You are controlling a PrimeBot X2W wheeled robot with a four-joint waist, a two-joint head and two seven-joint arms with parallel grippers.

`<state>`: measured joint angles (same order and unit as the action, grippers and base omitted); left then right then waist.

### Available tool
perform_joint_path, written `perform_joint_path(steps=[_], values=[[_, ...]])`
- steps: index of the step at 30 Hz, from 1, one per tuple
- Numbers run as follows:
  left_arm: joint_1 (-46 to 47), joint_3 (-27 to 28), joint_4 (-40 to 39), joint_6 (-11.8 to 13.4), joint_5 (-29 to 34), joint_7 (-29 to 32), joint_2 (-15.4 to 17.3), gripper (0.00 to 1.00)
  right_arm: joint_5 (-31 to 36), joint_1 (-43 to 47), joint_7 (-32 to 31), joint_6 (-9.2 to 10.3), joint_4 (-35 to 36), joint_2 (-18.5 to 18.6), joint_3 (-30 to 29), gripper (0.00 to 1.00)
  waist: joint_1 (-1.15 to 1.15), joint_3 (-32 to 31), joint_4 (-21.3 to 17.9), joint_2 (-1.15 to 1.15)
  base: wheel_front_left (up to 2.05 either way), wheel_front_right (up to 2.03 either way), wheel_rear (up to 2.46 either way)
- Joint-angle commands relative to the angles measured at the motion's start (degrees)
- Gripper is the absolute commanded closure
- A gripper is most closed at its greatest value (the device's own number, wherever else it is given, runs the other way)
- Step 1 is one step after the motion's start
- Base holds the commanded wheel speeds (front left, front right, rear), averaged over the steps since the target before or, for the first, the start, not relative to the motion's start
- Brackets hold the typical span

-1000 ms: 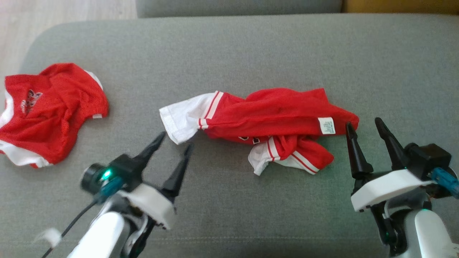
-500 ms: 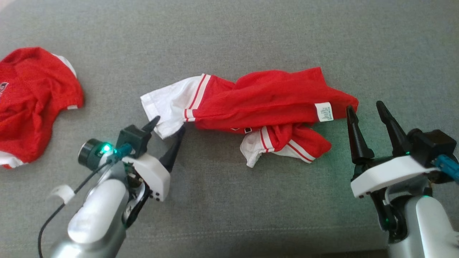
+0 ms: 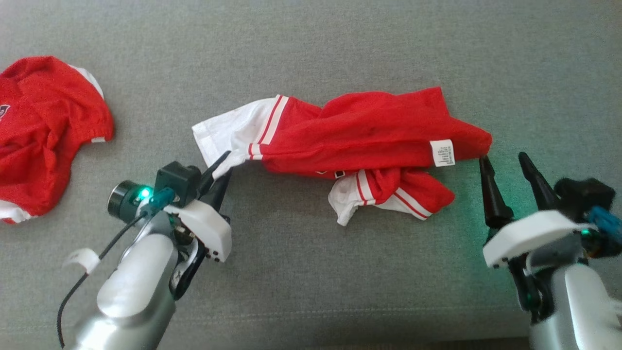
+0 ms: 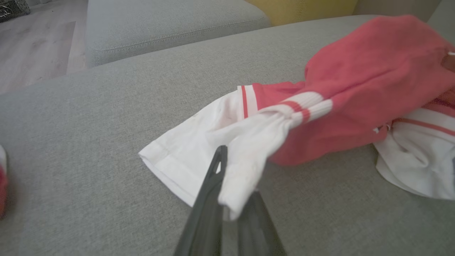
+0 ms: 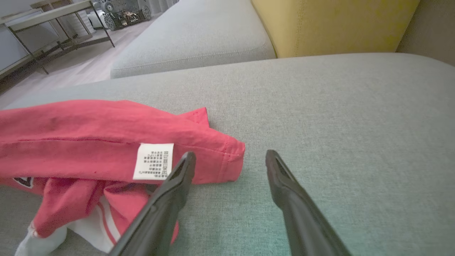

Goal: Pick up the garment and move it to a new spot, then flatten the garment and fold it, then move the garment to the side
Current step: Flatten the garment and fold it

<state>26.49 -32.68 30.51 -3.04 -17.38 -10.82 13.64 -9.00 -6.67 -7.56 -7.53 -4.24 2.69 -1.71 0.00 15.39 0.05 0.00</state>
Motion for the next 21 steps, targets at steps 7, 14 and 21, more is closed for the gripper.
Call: perform_joint_path(steps=[7, 14, 21], values=[[4.73, 1.67, -1.59, -0.34, -0.36, -1.68, 0.70, 1.00, 0.99, -9.91, -1.64, 0.04, -8.29, 0.34, 2.34, 0.00, 0.00, 2.39, 1.16, 0.00, 0.00, 0.00, 0.00], [5.58, 1.54, -1.97, -0.51, -0.56, -2.69, 0.43, 1.00, -1.20, -14.53, -1.76, 0.04, -16.19, 0.76, 2.83, 0.65, 0.00, 3.59, 2.15, 0.00, 0.00, 0.00, 0.00], [4.67, 2.82, -3.83, 0.08, -1.19, -3.69, 1.00, 1.00, -3.16, -15.68, 2.29, 0.04, -16.85, 1.72, 3.34, 1.00, 0.00, 3.44, 2.04, 0.00, 0.00, 0.00, 0.00]])
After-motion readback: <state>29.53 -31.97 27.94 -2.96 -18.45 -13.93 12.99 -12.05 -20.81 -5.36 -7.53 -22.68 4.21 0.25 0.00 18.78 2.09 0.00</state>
